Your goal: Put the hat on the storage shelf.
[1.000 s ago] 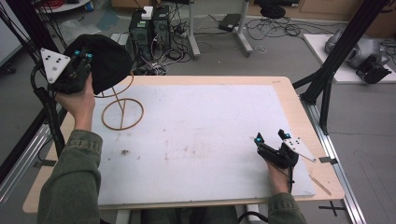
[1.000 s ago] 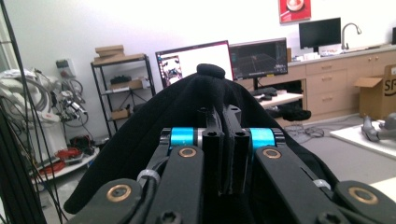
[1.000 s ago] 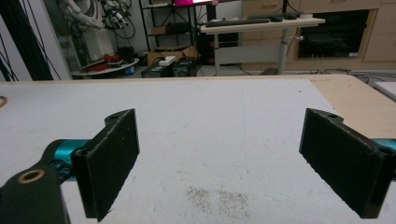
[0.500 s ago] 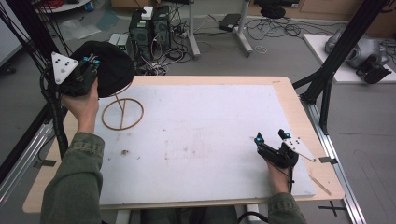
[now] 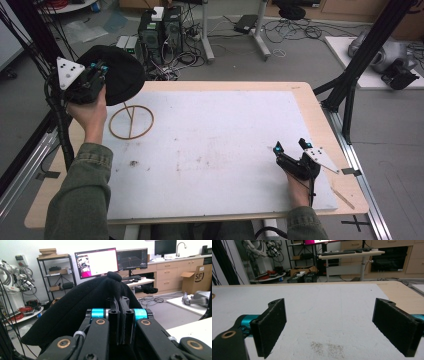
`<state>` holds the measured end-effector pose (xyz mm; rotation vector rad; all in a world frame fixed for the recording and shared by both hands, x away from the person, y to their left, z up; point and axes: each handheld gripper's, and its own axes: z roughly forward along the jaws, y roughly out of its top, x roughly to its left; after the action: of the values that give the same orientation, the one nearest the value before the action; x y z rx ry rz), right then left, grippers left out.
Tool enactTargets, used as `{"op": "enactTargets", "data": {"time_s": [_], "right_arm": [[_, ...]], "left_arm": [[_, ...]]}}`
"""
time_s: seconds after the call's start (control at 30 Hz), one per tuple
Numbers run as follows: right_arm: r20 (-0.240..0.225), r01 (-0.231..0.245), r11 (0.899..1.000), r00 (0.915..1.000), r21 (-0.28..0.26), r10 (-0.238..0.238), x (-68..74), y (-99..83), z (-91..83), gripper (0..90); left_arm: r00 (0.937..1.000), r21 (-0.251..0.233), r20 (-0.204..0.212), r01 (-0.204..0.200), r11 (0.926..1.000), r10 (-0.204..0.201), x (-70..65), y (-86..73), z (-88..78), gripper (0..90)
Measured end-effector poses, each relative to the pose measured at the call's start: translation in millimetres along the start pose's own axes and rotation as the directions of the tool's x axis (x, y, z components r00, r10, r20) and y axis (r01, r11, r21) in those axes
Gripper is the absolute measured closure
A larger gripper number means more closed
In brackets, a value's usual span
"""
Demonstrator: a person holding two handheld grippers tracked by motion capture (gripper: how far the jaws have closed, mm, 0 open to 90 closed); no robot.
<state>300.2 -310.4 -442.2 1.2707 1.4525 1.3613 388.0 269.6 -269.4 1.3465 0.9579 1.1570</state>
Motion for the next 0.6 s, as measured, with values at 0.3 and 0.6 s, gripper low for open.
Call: {"op": "enactTargets", "data": {"time_s": [0.3,0.6], "right_arm": [[-0.001,0.003,1.0,1.0,-0.004,-0.003,0.1,0.1,0.4,11.2],[-0.002,0.003,1.0,1.0,-0.008,-0.003,0.0,0.6,0.4,11.2]], "left_arm": [[0.9991,0.002,-0.015,0.04,0.9992,-0.04,3.1,-0.7,-0.9,70.2],[0.995,-0.007,-0.047,0.088,0.9961,-0.088,10.0,-4.3,-1.7,32.8]]}}
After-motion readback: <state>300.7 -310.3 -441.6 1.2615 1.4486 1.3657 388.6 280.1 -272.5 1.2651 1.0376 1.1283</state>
